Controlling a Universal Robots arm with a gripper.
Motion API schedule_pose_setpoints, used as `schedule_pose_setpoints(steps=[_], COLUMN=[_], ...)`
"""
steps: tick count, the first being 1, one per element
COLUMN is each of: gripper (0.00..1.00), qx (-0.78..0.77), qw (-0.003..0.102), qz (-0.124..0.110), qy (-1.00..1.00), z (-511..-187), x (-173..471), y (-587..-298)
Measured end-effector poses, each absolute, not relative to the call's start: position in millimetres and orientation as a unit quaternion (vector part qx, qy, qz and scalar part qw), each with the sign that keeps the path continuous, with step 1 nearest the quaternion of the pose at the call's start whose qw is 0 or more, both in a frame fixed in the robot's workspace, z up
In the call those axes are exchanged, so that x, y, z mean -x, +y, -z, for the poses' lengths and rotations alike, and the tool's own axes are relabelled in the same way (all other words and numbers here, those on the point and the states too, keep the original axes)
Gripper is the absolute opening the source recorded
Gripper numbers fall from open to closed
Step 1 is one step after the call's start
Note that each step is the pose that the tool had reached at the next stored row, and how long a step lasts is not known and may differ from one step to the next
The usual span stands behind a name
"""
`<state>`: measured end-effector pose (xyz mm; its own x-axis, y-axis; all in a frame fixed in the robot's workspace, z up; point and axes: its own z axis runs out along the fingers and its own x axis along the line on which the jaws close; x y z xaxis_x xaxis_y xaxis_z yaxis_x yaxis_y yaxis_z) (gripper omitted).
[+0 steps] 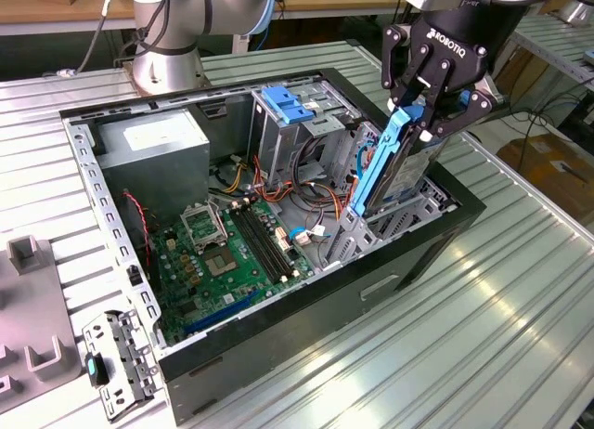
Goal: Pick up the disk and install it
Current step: 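Insert the disk into the insertion slot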
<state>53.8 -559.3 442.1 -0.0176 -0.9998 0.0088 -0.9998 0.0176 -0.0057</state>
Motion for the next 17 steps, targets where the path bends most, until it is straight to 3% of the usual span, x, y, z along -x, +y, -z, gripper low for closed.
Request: schedule_pose_setpoints(steps=[13, 15, 17], gripper=[0.37, 0.45, 0.45], qx=[-0.701, -0.701, -0.701], qw=[0.001, 0.001, 0.002], qz=[-0.005, -0.005, -0.006], qy=[-0.713, -0.713, -0.713], z=[-441.7, -441.6, -437.7], x=[-53.8, -53.8, -53.8], y=[-559.3, -559.3, -559.3])
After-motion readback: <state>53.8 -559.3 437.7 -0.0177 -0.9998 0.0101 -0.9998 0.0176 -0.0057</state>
